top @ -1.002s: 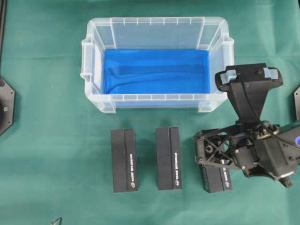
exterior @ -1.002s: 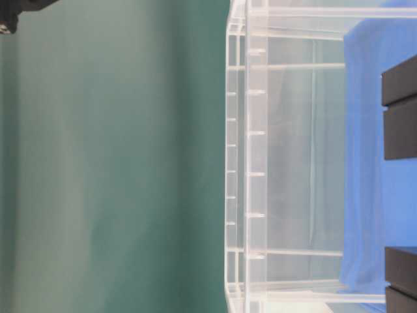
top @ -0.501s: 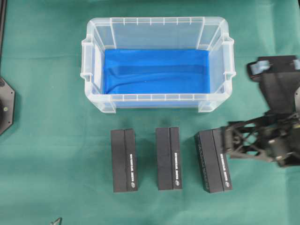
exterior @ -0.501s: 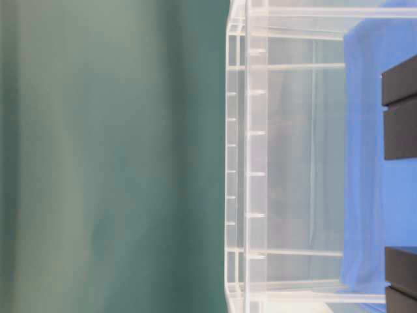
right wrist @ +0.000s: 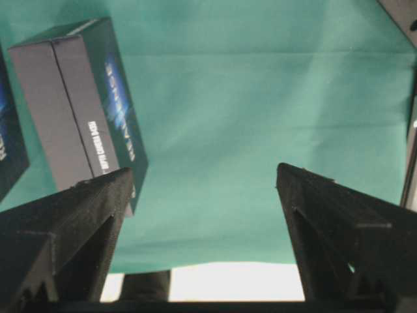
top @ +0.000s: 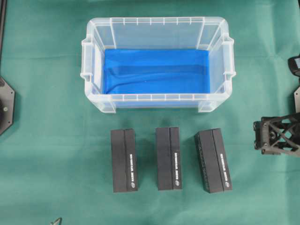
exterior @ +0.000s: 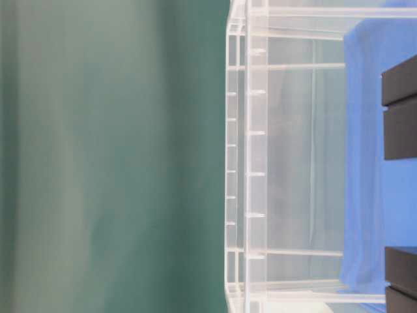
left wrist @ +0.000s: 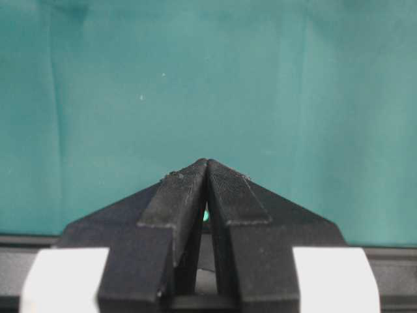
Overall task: Take the box out of the case with the right arm.
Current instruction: 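Withdraw the right gripper to the right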
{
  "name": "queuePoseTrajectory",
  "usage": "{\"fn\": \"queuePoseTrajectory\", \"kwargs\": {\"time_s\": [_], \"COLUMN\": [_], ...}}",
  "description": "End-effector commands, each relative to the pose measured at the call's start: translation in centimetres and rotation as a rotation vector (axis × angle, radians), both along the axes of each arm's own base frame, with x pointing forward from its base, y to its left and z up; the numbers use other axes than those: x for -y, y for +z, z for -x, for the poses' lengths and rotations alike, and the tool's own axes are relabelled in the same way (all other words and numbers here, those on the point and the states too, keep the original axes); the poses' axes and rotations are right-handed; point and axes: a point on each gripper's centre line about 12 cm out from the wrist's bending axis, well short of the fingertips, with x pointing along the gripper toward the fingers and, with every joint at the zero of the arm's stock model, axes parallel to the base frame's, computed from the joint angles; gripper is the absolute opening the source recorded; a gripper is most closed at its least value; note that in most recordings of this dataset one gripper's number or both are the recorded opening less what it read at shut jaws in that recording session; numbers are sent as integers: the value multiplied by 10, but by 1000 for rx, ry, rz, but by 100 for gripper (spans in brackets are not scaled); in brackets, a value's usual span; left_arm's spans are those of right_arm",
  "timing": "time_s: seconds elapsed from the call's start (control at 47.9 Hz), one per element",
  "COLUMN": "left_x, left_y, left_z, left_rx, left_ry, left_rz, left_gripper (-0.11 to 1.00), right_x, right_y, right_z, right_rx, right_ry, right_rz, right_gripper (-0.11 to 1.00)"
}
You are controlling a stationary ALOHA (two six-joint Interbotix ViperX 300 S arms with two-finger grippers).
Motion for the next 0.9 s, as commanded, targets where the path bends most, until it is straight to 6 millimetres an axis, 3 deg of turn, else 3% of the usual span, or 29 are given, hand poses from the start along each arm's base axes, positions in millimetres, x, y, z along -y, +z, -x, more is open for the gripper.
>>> {"fn": "queuePoseTrajectory", "kwargs": {"time_s": [0.0, 0.313, 0.584, 0.876], "left_x": [-1, -1, -1, -1], "left_y": [8, 8, 8, 8], "left_z": [-2, -2, -2, -2], "left_rx": [25, 25, 26, 26], "left_ry": [3, 4, 4, 4], "left_rz": [-4, -2, -2, -2], "left_gripper": [0, 0, 0, 0], "right_x": [11, 70, 125, 161], "right_y": [7, 7, 8, 9], "right_z": [0, -4, 6, 17], "right_rx": [23, -6, -22, -37], "right_ry": [-9, 54, 69, 87], "right_rz": [7, 31, 44, 53], "right_gripper": [85, 85, 85, 85]}}
